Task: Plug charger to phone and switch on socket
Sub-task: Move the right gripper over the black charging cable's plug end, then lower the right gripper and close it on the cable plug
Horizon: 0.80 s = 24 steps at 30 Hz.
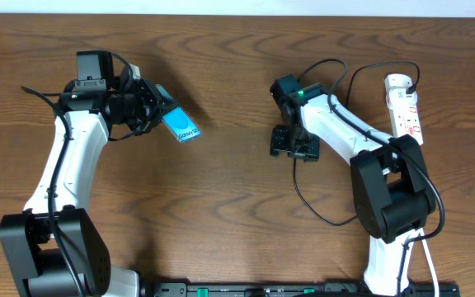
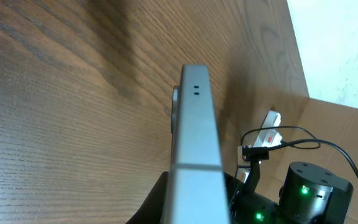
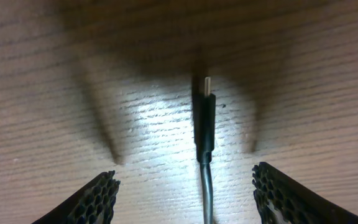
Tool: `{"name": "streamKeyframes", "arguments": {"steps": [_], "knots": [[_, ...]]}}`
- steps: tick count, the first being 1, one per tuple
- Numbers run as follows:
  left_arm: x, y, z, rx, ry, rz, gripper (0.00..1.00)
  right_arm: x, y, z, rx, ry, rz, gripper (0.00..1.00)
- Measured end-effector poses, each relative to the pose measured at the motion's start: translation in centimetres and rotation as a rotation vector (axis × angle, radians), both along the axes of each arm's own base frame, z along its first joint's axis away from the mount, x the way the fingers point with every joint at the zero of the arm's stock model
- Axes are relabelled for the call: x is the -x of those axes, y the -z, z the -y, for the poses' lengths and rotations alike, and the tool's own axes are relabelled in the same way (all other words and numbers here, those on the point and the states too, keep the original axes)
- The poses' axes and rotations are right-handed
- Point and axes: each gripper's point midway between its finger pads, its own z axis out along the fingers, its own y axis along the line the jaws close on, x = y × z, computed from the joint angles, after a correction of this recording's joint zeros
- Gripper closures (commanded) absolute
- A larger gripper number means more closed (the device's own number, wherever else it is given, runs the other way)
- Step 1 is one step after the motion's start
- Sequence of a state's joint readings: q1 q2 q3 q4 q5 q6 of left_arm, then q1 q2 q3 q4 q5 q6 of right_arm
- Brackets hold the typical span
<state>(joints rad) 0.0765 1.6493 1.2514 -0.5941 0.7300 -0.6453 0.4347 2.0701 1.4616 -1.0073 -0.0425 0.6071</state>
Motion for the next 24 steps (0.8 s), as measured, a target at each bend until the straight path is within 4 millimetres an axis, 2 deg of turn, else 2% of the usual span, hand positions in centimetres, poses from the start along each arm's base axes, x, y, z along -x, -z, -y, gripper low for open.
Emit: {"name": "streamKeyframes", "arguments": {"steps": [6,15,24], "knots": [[0.0,0.0,0.0,0.0,0.0,0.0,0.93,0.1,-0.1,0.4,-0.026,0.025,-0.026,0.3],[0.0,0.0,0.0,0.0,0.0,0.0,0.92,-0.7,-0.1,2.1,-0.055,0.092,-0.034,0.31],[0.0,0.0,0.0,0.0,0.0,0.0,0.93,-1.1,0.0,1.2,-0.104,0.09,-0.029,0.31]]}}
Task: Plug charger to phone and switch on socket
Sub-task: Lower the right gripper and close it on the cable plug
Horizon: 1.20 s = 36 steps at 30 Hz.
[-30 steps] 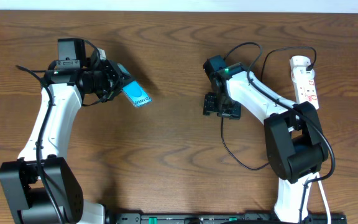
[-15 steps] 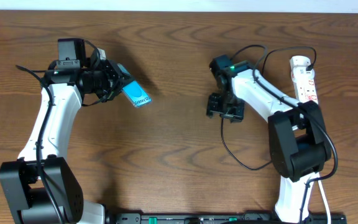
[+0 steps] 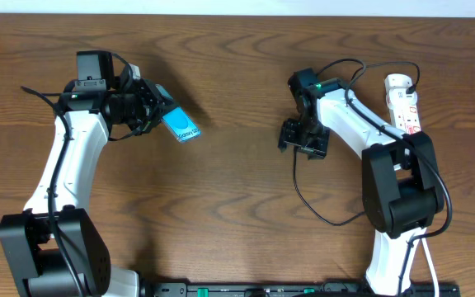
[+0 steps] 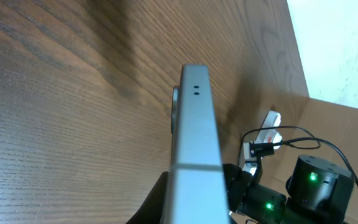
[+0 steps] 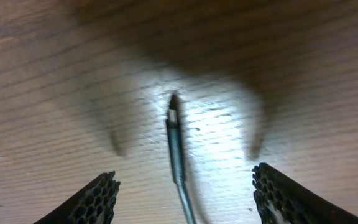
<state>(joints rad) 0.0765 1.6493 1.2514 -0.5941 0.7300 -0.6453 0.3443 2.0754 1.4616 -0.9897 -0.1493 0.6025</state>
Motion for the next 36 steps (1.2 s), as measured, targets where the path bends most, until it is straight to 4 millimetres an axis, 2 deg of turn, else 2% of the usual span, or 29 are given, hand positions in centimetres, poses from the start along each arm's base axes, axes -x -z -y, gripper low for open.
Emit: {"name": "streamKeyframes", "arguments": {"steps": [3,8,11,23,32,36], "knots": [[0.0,0.0,0.0,0.0,0.0,0.0,0.93,0.3,0.8,-0.2,-0.007,-0.005,-0.026,0.31],[0.0,0.0,0.0,0.0,0.0,0.0,0.93,0.3,0.8,-0.3,-0.014,-0.007,-0.031,0.32],[0.0,0.0,0.0,0.0,0.0,0.0,0.93,0.3,0.8,-0.3,-0.014,-0.01,-0.028,0.39],[0.0,0.0,0.0,0.0,0.0,0.0,0.93,-1.3,0.7,-1.0,-0.046,-0.012,0.035,0.46],[0.0,0.0,0.0,0.0,0.0,-0.001,0.93,-1.2,0.7,-1.0,-0.043,-0.014,0.029,0.46],[0.0,0.0,0.0,0.0,0.0,-0.001,0.92,-0.8,0.7,-0.8,-0.037,-0.022,0.014,0.52]]}}
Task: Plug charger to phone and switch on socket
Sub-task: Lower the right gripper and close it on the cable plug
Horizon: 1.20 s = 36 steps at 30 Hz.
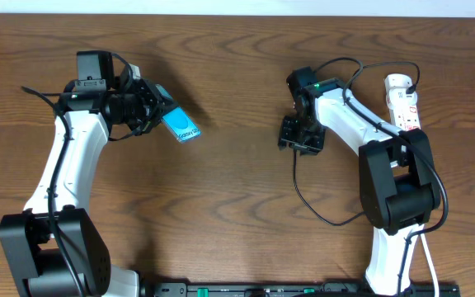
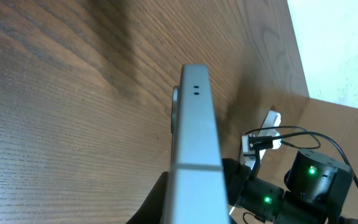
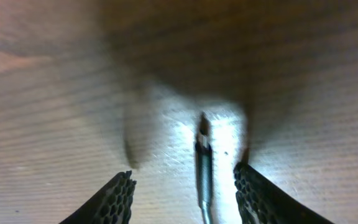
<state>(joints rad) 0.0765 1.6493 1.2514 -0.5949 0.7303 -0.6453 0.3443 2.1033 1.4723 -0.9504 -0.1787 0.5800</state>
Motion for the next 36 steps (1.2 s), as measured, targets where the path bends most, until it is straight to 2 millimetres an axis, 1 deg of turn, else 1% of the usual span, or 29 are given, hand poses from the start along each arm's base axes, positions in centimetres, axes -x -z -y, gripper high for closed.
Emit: {"name": "streamKeyframes", "arguments": {"steps": [1,3,6,9,11,22,29,33,36], "knots": [[0.0,0.0,0.0,0.0,0.0,0.0,0.93,0.08,0.03,0.08,0.004,0.0,-0.003,0.52],[0.0,0.0,-0.01,0.0,0.0,0.0,0.93,0.09,0.05,0.15,0.008,-0.001,-0.003,0.56],[0.01,0.0,0.0,0.0,0.0,0.0,0.93,0.15,0.09,0.3,0.016,-0.004,-0.005,0.57],[0.0,0.0,0.0,0.0,0.0,0.0,0.93,0.15,0.1,0.35,0.019,-0.005,-0.005,0.61],[0.01,0.0,0.0,0.0,0.0,0.0,0.93,0.16,0.11,0.45,0.023,-0.006,-0.005,0.62],[0.0,0.0,0.0,0.0,0.0,0.0,0.93,0.2,0.18,0.46,0.025,-0.008,-0.007,0.73],[0.01,0.0,0.0,0.0,0.0,0.0,0.93,0.21,0.21,0.46,0.025,-0.008,-0.007,0.78],[0.01,0.01,0.0,0.0,0.0,-0.001,0.94,0.21,0.22,0.46,0.025,-0.008,-0.007,0.83],[0.02,0.01,0.0,0.0,0.0,-0.001,0.93,0.19,0.25,0.42,0.024,-0.008,-0.007,0.85]]}}
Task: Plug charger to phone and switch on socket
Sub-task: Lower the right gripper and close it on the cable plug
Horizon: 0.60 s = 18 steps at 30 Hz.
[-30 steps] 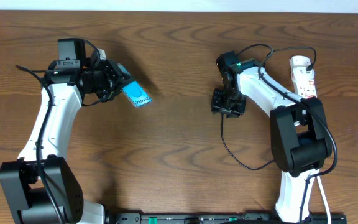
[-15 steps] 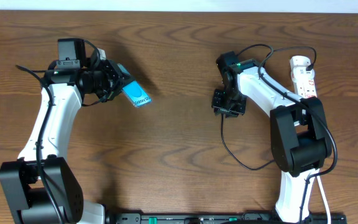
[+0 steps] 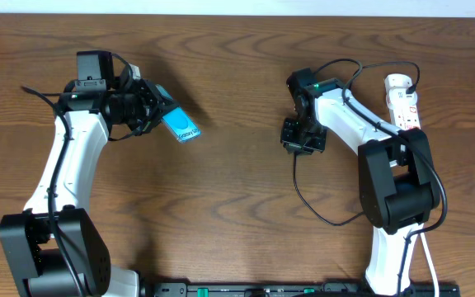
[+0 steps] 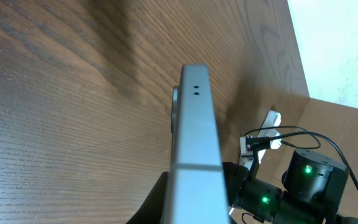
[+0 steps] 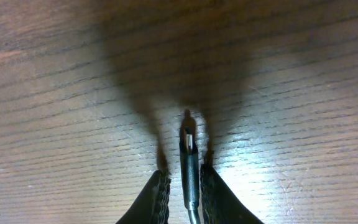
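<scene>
The phone (image 3: 181, 126), blue-faced with a silver edge (image 4: 194, 124), is held off the table at the upper left, and my left gripper (image 3: 157, 110) is shut on it. The black charger plug (image 5: 188, 165) lies on the wood with its metal tip pointing away. My right gripper (image 3: 303, 139) is down over the plug, its fingers (image 5: 160, 194) closed in on either side of it. The plug's black cable (image 3: 320, 213) loops across the table towards the white socket strip (image 3: 405, 103) at the far right.
The socket strip (image 4: 270, 120) also shows in the left wrist view, beyond my right arm (image 4: 309, 180). The wooden table (image 3: 221, 214) ends at a pale wall along its far edge. A black rail (image 3: 287, 289) runs along the near edge.
My right gripper's fingers stood wide apart around the plug and now sit tight against it. The left gripper and the phone have not moved.
My right gripper hung open above the charger plug, then had shifted a little right over it. Later it sat closer over the plug with narrower fingers, and now it is closed on the plug. The left gripper held the phone still throughout.
</scene>
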Tool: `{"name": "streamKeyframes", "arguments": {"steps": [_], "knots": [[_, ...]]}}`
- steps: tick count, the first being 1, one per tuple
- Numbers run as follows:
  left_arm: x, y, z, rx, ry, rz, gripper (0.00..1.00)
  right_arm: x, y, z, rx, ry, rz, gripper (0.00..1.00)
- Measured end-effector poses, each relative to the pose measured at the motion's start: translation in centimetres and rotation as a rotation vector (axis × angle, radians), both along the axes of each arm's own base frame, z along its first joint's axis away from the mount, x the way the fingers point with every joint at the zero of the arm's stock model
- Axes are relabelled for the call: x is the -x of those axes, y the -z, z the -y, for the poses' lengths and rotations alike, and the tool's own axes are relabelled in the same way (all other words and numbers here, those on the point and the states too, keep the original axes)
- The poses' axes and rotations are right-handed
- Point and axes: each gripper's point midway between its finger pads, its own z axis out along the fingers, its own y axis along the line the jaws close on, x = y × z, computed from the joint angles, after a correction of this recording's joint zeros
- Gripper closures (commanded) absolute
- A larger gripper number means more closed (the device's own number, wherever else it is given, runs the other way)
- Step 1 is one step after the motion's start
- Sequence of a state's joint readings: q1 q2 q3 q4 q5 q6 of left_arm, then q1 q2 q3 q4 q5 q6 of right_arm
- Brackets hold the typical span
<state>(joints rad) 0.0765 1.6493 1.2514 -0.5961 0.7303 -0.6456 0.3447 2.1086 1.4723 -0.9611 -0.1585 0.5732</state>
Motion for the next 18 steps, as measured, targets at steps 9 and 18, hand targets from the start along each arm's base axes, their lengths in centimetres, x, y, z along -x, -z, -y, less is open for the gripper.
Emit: {"name": "streamKeyframes", "arguments": {"steps": [9,18], "knots": [[0.03,0.02,0.0,0.0,0.0,-0.001,0.93,-0.01,0.05,-0.04,-0.002,0.0,-0.001,0.98],[0.03,0.02,0.0,0.0,0.0,-0.002,0.93,-0.02,0.05,-0.06,-0.003,0.0,0.0,0.99]]}}
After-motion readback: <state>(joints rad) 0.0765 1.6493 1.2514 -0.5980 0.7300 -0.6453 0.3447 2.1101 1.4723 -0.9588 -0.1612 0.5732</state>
